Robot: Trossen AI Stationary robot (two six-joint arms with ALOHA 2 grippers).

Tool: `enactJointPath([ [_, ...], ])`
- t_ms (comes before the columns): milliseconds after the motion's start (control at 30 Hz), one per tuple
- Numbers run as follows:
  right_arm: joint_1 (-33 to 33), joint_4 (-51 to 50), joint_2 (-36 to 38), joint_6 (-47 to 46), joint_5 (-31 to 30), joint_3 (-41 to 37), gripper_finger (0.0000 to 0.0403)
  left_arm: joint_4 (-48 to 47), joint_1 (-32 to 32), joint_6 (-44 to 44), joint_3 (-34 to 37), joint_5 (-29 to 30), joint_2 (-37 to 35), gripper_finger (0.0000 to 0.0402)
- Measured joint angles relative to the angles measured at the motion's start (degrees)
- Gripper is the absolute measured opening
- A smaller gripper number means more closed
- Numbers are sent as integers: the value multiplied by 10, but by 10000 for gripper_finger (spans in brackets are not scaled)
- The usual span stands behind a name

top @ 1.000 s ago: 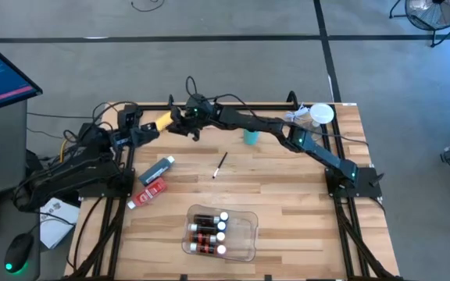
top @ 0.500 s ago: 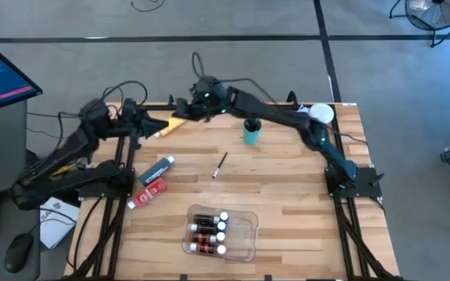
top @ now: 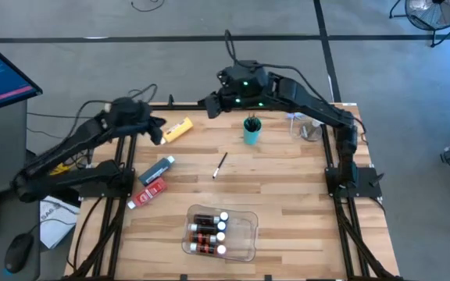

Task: Pick & Place Paint Supplies
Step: Put the yellow paint bottle into the transparent bin

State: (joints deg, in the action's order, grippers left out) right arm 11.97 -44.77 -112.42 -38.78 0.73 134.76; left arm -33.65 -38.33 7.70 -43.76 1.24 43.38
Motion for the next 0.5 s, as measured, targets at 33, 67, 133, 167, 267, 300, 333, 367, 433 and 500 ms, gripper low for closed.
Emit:
enactJointPath([
  [33,-4,1,3,2,-4,0,70,-1,0,-2,1,-2,16,23],
  [67,-9,1,5,4,-8,0,70,3,0,-8,1,-3,31,29],
  [133,-16,-2,9,10,-11,0,70,11,1,-24,0,-3,60,41],
  [167,-21,-2,10,14,-11,0,70,13,1,-33,0,-3,75,47],
  [267,-32,-22,12,17,-13,0,70,32,0,-56,1,-3,109,63],
  [300,-36,-34,12,17,-17,0,70,39,0,-59,0,-3,119,67],
  [333,-40,-46,12,17,-25,0,70,43,0,-60,1,-3,128,72],
  [367,-45,-57,12,17,-37,0,70,46,0,-60,0,-3,136,76],
  [433,-54,-75,12,14,-61,0,70,54,0,-60,0,-4,150,83],
  [500,-63,-88,11,14,-82,0,70,54,0,-59,1,-1,165,88],
])
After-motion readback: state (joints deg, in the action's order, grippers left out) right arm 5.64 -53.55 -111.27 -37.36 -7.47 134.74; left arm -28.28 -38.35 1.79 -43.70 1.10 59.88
